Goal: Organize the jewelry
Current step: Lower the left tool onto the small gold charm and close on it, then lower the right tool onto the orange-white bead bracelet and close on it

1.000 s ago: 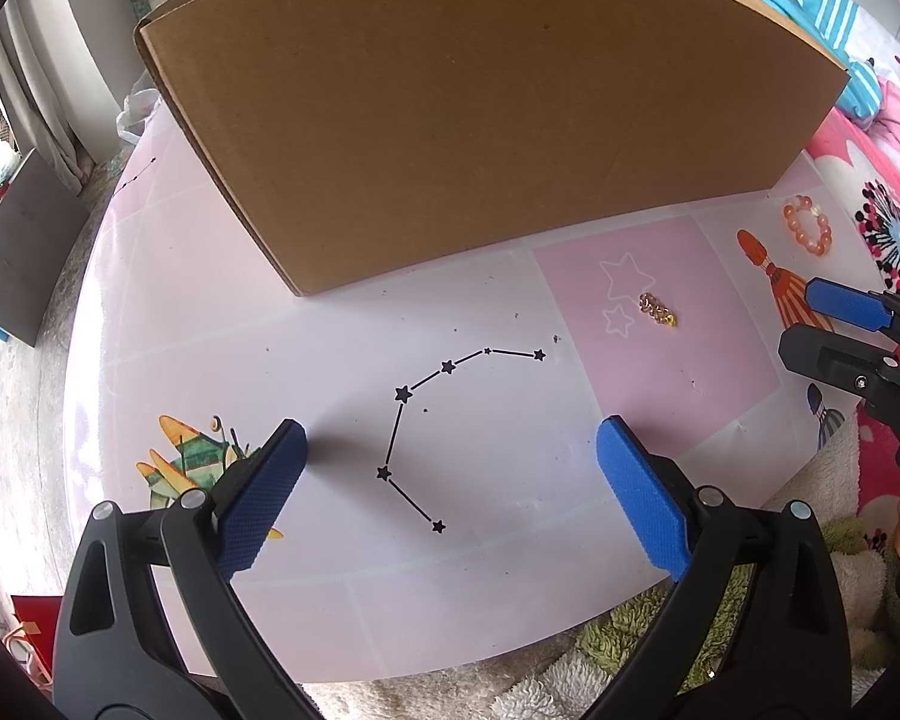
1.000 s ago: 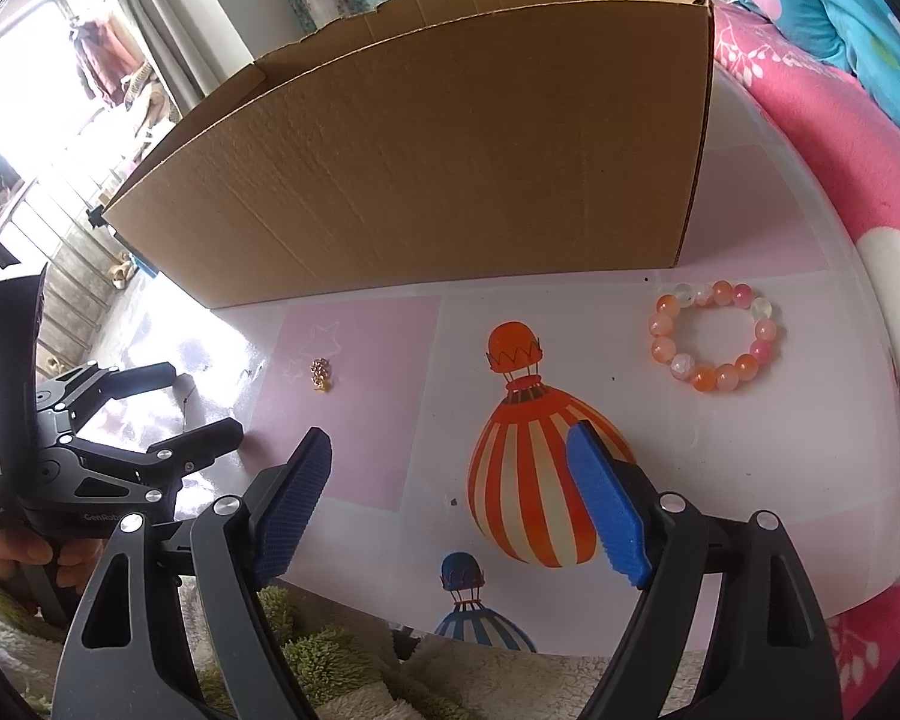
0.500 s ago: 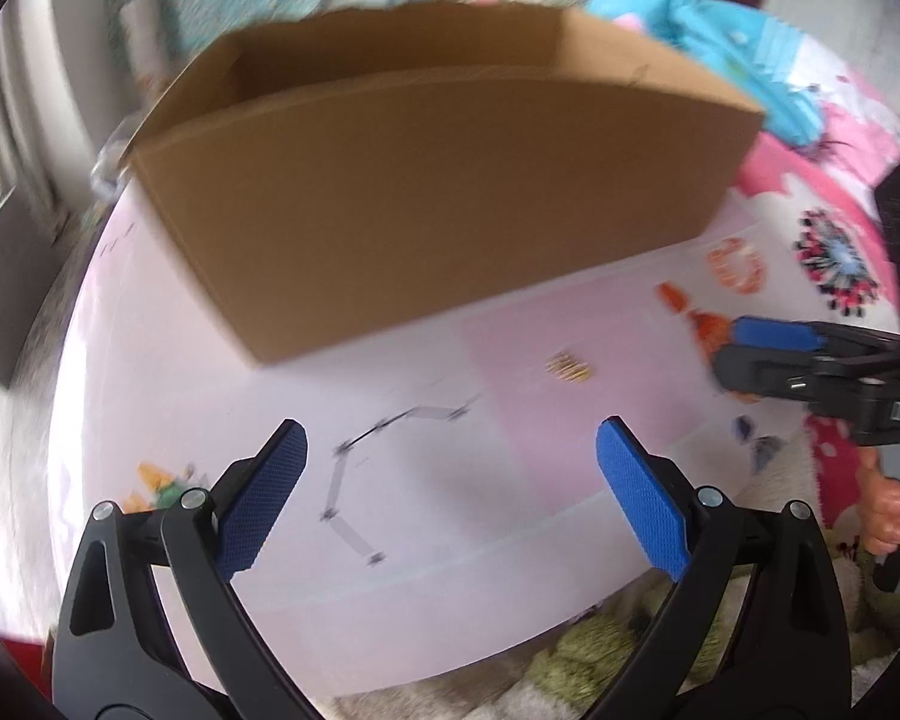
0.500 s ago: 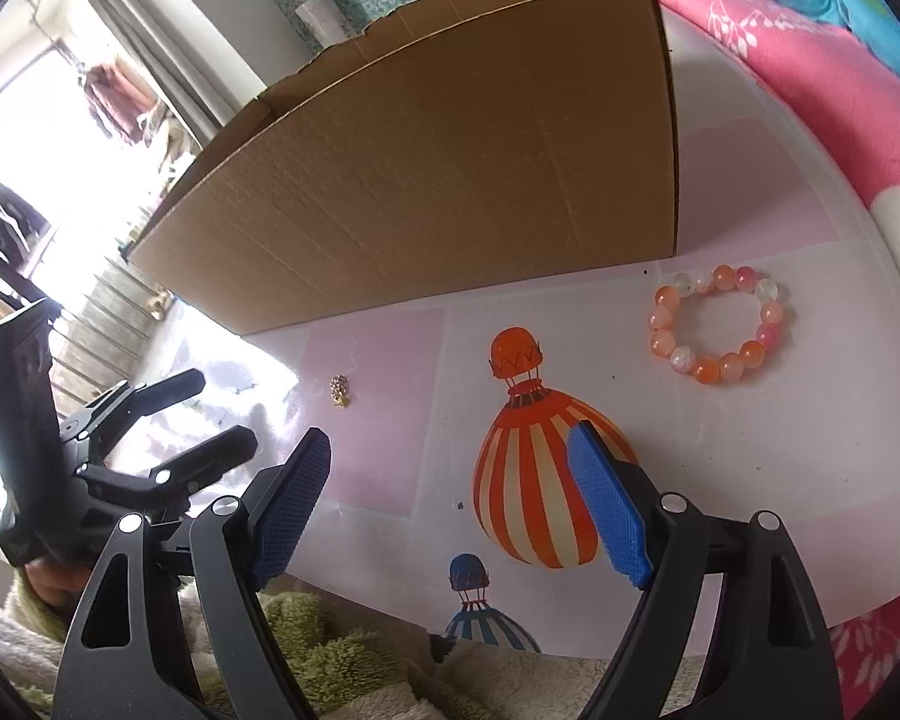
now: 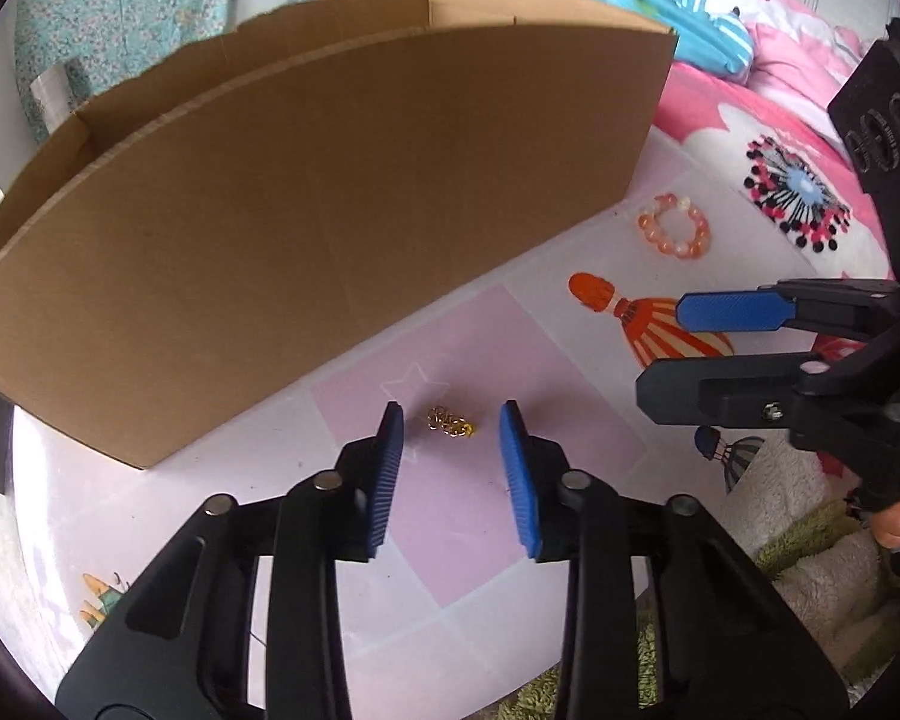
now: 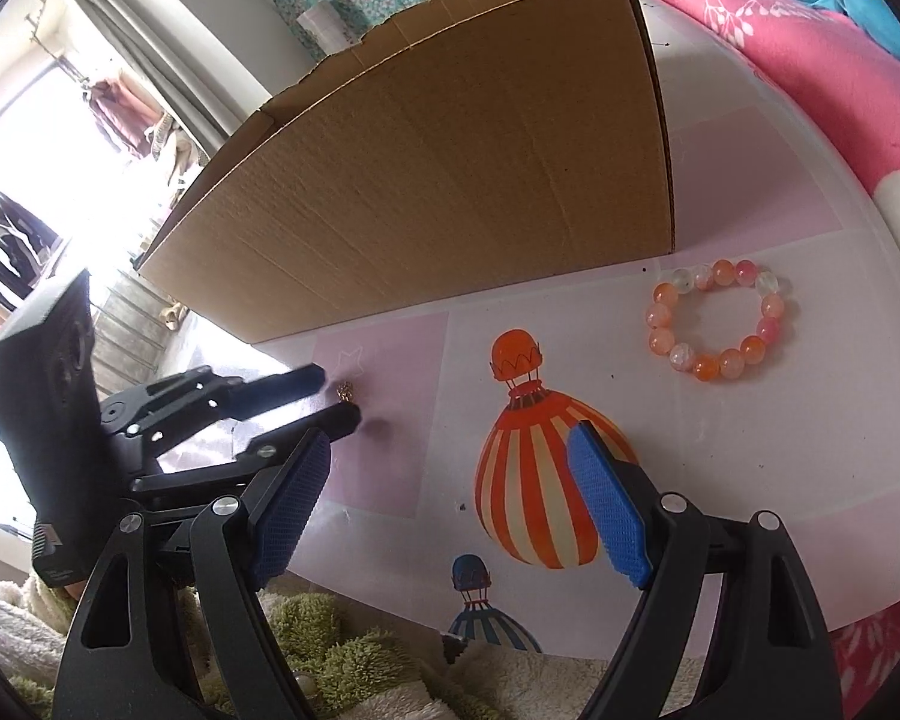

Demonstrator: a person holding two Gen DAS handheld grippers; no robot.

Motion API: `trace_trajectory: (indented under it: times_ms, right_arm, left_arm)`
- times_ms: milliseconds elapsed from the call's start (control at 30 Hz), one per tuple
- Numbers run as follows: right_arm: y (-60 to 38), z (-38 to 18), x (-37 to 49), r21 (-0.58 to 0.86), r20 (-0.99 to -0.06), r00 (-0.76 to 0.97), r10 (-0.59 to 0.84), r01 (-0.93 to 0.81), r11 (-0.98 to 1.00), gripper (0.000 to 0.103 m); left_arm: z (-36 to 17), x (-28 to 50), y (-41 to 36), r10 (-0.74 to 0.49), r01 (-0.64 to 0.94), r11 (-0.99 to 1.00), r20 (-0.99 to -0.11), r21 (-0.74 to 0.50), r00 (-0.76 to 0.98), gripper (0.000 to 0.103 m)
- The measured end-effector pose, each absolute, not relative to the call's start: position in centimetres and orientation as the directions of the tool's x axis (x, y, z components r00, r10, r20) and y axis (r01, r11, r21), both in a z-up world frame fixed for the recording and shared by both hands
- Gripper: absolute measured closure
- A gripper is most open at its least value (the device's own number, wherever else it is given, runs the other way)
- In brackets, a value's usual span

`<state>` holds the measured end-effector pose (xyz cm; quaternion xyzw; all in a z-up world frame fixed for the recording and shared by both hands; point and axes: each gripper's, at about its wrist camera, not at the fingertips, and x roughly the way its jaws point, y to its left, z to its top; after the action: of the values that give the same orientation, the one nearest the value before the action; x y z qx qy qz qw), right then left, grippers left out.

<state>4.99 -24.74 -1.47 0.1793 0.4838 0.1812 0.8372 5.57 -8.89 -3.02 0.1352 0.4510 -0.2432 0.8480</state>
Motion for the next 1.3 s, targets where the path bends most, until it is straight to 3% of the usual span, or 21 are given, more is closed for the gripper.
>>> trace_trajectory:
  times_ms: [233, 400, 667, 1000, 1300]
  right_arm:
    - [-25.2, -1.5, 5.0, 0.486, -0.739, 0.465, 0.487, -0.132, 0.864, 0.024]
    - [-25.3, -1.6, 4.8, 0.483, -0.735, 0.474, 0.485, -0.136, 0.865, 0.024]
    - [-27.5, 1.5, 3.9, 0.367, -0.718, 0.594, 0.363, -0.119, 0.922, 0.028]
    - [-27.4, 0.4, 6.8, 0.206, -0.811, 0.541, 0.223, -0.094, 0.974, 0.057]
    - [-26.5, -0.8, 7.7, 0.092, -0.865, 0.485, 0.127, -0.097, 0.991, 0.071]
  left_arm:
    - [-3.0, 5.4, -9.3, -0.284, 0.554, 0.832, -0.827, 0.04, 0.485, 0.099]
    - [-3.0, 5.2, -9.8, -0.266, 0.558, 0.827, -0.823, 0.072, 0.501, 0.101]
    - [-1.7, 5.2, -9.5, -0.272, 0.532, 0.845, -0.81, 0.057, 0.519, 0.101]
    - [-1.0, 5.6, -8.4, -0.273, 0.494, 0.869, -0.804, 0.03, 0.528, 0.101]
    - [-2.0, 6.4, -8.3, -0.26, 0.478, 0.878, -0.832, 0.007, 0.489, 0.101]
